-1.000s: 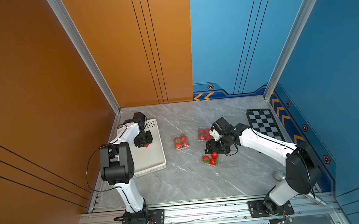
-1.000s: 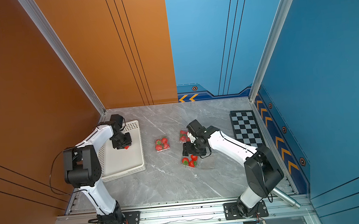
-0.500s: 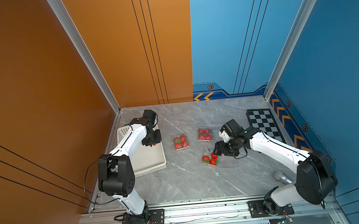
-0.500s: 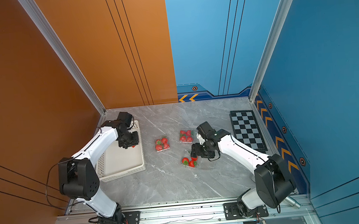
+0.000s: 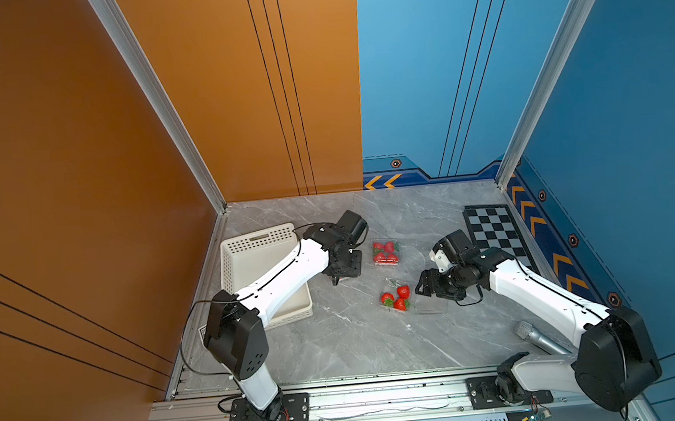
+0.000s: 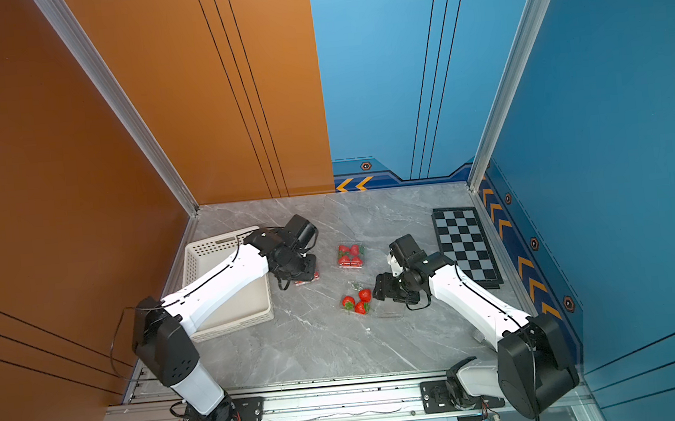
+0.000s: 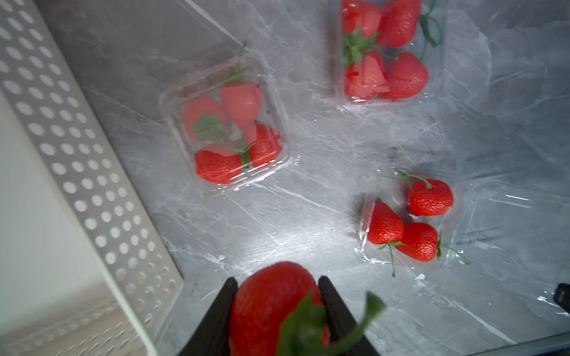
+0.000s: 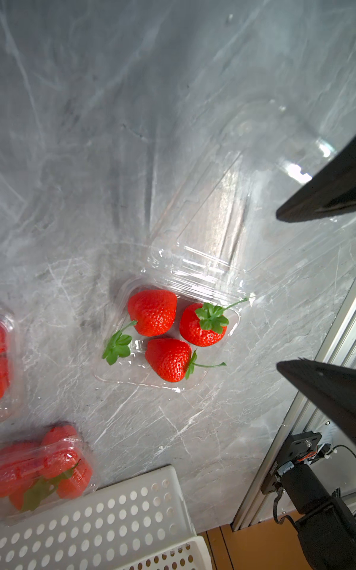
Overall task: Pack strawberries into containers
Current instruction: Place the strawberry in the packing box.
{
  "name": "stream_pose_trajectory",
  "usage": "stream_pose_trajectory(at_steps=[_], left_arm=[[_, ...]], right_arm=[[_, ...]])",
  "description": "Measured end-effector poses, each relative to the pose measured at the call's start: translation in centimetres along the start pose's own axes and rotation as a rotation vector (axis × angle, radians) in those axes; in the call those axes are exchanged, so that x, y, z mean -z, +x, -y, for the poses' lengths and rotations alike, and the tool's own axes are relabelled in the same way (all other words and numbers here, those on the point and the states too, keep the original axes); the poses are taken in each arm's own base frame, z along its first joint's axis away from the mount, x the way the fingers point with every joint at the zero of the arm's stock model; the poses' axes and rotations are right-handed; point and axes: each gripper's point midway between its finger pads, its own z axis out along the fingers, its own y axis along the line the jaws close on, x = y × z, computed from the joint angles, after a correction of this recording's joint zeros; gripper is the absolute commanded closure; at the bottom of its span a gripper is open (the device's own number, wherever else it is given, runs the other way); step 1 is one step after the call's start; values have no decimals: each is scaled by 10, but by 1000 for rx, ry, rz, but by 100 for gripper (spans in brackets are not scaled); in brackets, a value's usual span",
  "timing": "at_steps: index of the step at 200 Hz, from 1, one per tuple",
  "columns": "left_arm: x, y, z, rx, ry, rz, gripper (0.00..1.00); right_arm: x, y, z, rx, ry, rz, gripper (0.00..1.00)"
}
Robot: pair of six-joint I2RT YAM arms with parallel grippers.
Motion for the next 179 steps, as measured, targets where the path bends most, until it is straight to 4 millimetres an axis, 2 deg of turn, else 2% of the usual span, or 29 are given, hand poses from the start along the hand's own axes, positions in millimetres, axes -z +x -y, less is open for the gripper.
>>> stream_pose_trajectory(at_steps=[40,76,125,179], left_arm=[[-37,11,65,-105,10,-59,73],[-57,19,102,-161,26,-87,73],[-63,22,114,-177,34,-96,73],[-92,33,111,-186,-6,-150,73]], right_arm=[[11,3,7,-16,-13,34,27],[31,1,13,-34,-25,92,27],[40,7,26,-59,-13,109,26],[40,18,35,-78,0,94,26]])
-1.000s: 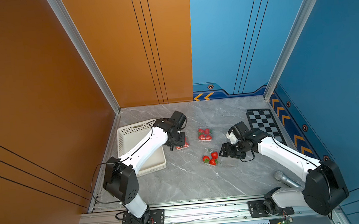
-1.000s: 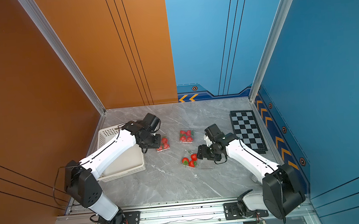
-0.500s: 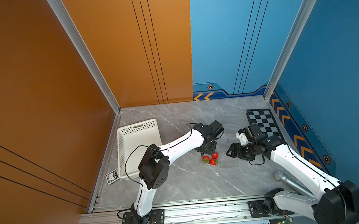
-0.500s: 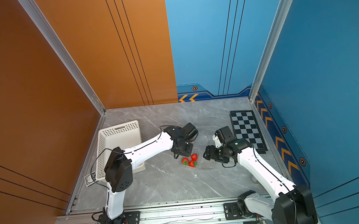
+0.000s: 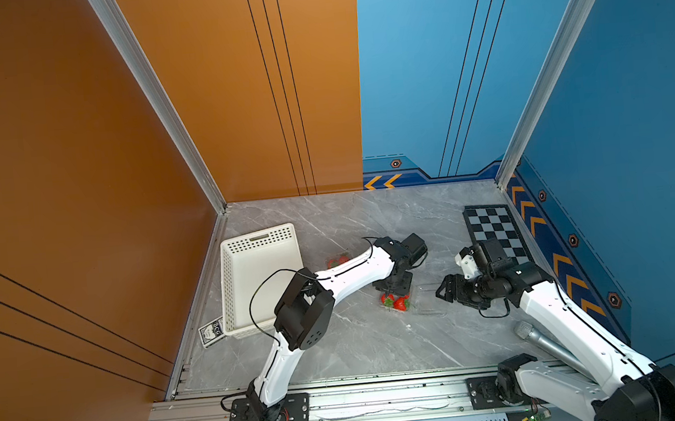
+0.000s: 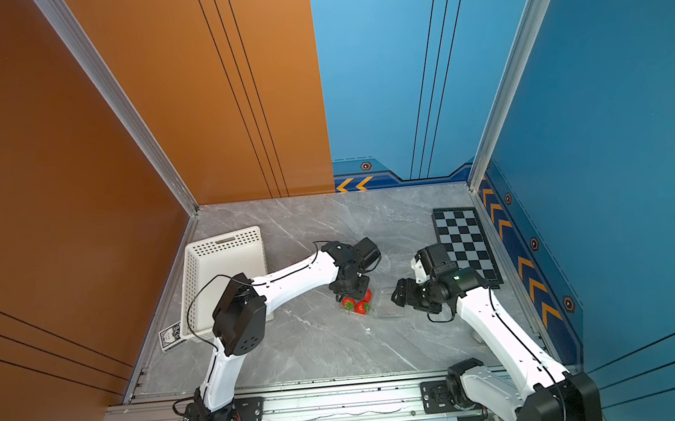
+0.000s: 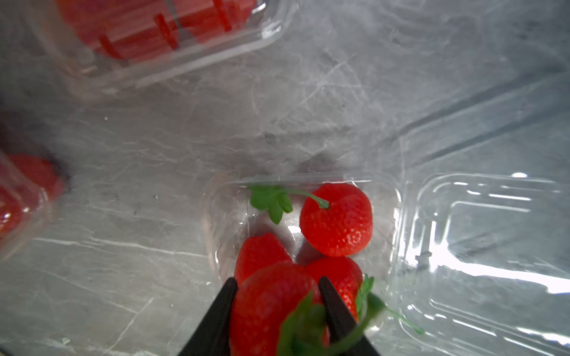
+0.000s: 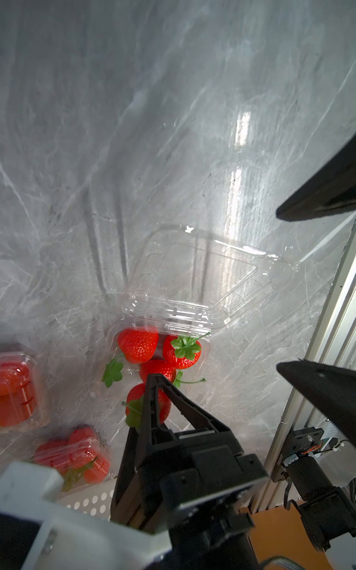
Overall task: Pack strawberries into containers
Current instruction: Place the strawberry in the packing box.
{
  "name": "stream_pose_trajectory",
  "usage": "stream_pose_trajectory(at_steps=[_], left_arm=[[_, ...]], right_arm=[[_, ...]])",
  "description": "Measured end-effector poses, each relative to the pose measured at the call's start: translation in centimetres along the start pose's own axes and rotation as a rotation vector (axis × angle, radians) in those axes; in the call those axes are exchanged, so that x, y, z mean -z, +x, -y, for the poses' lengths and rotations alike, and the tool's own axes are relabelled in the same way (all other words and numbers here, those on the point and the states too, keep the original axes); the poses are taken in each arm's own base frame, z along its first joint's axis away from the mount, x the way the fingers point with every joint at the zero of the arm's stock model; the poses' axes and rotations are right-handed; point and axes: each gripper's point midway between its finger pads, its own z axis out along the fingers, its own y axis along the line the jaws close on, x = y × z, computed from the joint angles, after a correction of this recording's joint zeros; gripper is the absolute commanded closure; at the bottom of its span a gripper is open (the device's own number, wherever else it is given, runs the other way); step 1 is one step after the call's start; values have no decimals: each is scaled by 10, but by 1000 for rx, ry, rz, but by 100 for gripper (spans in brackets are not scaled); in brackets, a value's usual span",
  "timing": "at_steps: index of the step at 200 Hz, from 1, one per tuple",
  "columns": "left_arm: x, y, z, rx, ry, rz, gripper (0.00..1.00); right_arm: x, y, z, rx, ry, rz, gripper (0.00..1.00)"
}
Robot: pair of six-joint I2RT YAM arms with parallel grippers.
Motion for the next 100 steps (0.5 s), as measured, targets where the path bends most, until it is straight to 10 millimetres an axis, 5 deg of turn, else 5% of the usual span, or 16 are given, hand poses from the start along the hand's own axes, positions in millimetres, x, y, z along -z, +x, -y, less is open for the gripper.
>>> stream_pose_trajectory(at_steps=[100], left_arm=[[-6,-6,6,-1,7,-2,66]], right_arm=[[-2,7,11,-20,17,-13,26]])
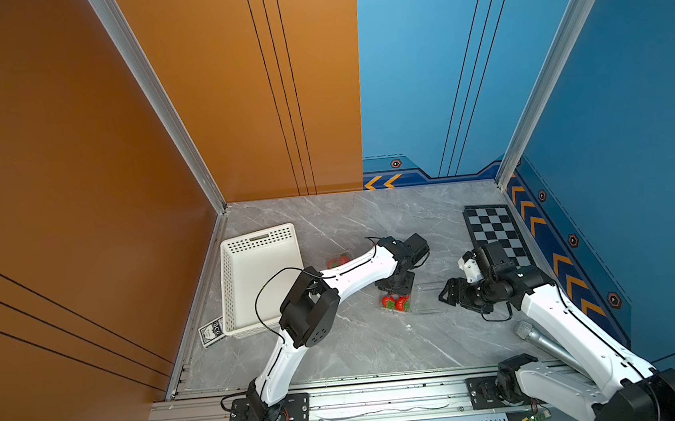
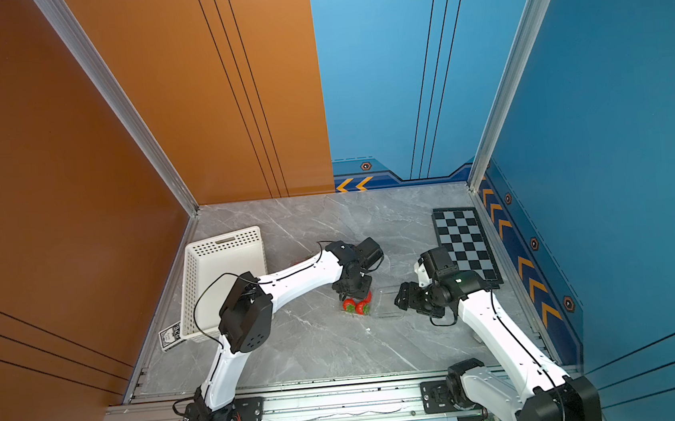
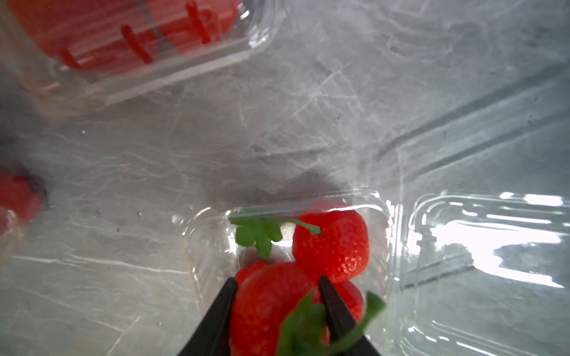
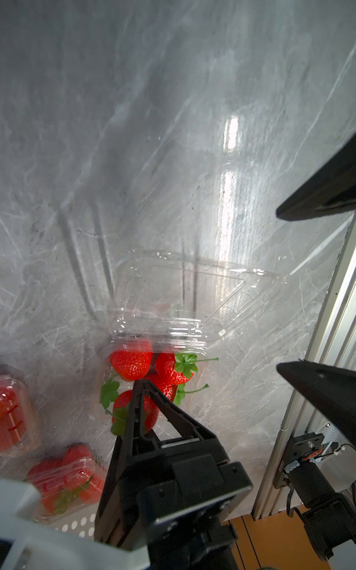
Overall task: Pack strawberries into containers
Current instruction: Place the strawberry in the packing box.
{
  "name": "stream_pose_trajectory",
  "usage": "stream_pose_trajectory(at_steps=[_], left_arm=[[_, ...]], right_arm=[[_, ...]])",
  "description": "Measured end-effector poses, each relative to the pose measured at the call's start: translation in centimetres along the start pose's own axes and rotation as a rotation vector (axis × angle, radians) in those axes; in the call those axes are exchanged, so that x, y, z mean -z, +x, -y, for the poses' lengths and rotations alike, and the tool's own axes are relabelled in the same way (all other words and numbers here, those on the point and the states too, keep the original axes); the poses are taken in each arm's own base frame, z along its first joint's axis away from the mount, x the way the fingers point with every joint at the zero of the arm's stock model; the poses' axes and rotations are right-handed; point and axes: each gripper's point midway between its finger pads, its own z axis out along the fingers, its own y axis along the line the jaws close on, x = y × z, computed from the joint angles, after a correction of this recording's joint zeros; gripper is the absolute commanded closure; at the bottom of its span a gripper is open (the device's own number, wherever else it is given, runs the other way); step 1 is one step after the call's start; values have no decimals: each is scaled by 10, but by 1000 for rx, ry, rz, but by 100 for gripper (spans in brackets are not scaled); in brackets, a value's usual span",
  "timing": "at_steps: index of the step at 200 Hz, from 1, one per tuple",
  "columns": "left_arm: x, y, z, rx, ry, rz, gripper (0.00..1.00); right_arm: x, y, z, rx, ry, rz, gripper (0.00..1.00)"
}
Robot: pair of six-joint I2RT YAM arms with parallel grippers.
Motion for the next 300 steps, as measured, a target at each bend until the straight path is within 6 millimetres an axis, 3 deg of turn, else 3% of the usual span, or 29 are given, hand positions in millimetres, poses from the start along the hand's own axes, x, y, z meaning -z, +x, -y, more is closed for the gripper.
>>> stream_pose_trajectory(at_steps=[33,80,188,265,300], left_arm=[[0,0,0,0,0,0,57],[0,0,-1,-1,-1,0,52],[-4,5,-10,3,-26,-12,51],[20,-2,-16,13,-29,47,51],[42,1,-37,53,-46,84,50]], right_arm=[[0,0,0,-2,0,1,25],[0,0,0,-1,0,1,25],[0,0,0,-1,0,0,24],[-2,4,-4,5,-18,-23,19],[-2,8,-5,4,-15,-36,17]])
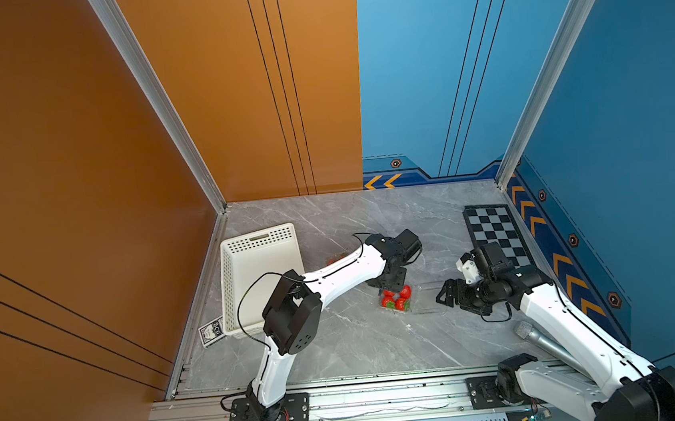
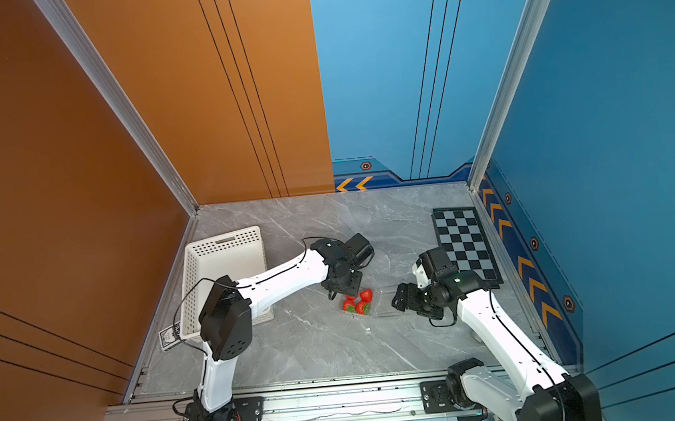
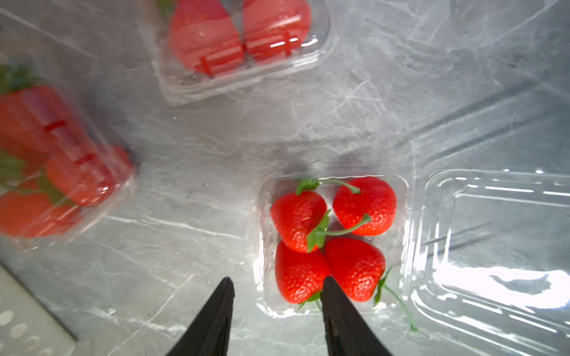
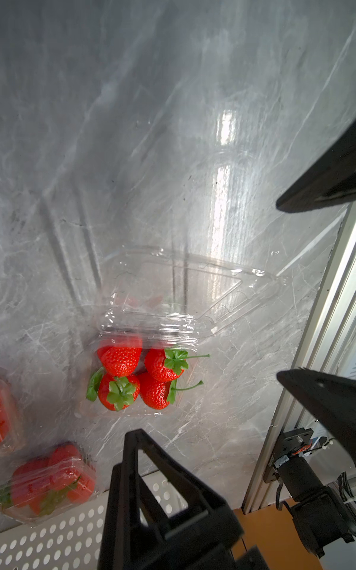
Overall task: Pack strawberries into containers
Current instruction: Place the strawberry in the packing box.
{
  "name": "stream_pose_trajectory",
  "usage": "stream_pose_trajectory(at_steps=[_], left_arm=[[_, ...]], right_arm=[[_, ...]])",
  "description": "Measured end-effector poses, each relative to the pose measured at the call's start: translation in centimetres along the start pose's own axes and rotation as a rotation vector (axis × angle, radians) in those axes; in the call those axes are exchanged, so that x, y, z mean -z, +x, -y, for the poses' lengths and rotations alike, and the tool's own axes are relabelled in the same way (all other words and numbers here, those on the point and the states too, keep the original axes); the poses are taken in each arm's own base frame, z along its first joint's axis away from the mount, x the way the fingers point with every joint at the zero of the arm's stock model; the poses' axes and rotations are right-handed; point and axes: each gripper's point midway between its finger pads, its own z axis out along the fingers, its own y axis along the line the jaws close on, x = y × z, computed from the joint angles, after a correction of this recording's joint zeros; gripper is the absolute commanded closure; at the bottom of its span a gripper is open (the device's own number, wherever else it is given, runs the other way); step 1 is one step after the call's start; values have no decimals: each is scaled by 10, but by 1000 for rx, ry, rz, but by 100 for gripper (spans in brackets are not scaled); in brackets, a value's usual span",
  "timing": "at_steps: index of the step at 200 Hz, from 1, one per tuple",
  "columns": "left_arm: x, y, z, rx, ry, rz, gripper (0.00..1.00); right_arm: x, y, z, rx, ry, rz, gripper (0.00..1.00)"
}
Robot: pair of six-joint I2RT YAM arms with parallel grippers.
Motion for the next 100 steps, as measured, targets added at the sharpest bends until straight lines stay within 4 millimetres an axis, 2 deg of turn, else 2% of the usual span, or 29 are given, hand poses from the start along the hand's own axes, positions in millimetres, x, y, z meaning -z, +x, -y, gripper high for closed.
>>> stream_pose_trajectory(at_steps=[39,74,100], left_arm=[[15,2,-37,76,-30,21,51],[2,19,-62,120,-63,-16,51],[-5,27,-69,135,-72,-35,51]], right_arm=[[1,1,0,-7,-1,1,15],[4,2,-3,-7,-10,11,13],[2,6,-1,-15,-8,4,13]])
